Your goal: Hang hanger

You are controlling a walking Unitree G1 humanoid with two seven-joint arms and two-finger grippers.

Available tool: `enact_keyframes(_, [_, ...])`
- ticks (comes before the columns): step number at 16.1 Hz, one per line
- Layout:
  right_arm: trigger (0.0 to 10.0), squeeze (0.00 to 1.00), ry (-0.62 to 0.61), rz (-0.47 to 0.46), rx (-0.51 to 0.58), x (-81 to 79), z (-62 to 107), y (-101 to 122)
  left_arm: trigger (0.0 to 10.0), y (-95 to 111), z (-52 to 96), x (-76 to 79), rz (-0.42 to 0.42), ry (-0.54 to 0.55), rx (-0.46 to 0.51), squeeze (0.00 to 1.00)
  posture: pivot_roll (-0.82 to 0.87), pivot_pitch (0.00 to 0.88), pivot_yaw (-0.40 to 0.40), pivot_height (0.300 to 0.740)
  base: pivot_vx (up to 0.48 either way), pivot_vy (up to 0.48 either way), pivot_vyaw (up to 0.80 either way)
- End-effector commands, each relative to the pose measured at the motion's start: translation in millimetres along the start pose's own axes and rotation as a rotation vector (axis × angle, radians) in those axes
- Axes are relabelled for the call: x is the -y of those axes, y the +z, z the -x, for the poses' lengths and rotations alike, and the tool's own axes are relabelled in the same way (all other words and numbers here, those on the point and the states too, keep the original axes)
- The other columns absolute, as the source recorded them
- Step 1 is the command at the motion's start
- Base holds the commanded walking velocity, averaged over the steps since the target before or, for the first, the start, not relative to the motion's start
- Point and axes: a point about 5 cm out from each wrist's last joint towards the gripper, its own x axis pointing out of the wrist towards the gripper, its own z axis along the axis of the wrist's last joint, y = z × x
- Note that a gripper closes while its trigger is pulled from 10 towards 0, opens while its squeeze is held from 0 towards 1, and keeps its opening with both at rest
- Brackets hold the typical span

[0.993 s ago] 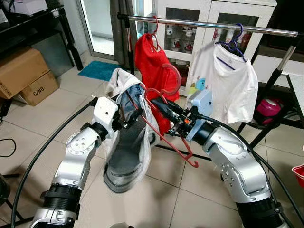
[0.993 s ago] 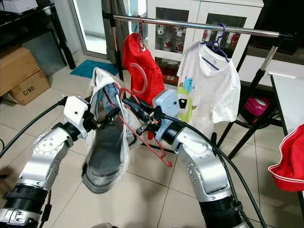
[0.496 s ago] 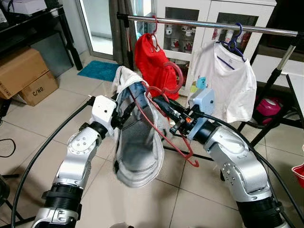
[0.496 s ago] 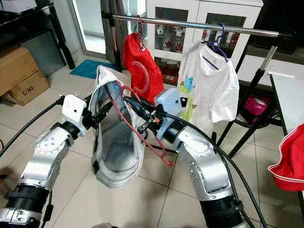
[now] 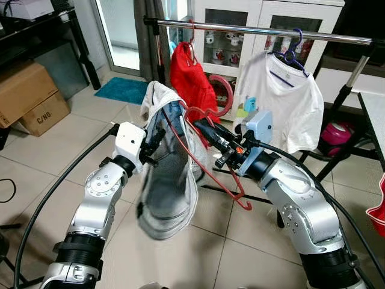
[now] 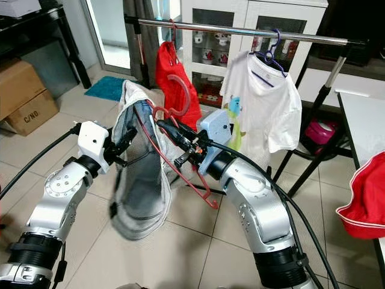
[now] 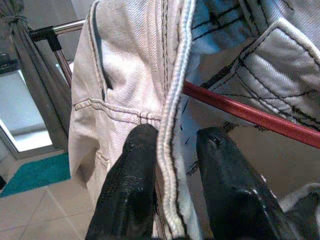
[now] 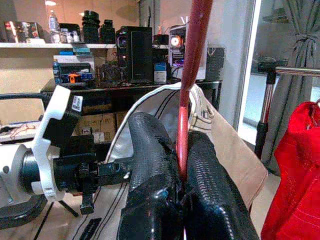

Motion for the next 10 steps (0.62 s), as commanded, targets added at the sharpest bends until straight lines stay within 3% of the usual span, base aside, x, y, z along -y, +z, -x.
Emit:
enact_keyframes(1, [0.0, 0.0, 0.025, 0.053, 0.113, -1.8, -3.4, 28, 0.0, 5, -3.4, -5.4, 0.008, 0.008, 0.012, 0.0, -0.13, 0.0, 0.061, 0.74, 0.0, 0.0, 0.0])
enact_keyframes(10, [0.0, 0.0, 0.019, 0.05, 0.104, -2.9, -2.6, 25, 0.0, 16, -2.0, -14.2, 0.023, 0.01, 0.053, 0.0, -0.12, 0.0, 0.058, 0.74, 0.0, 0.0, 0.0])
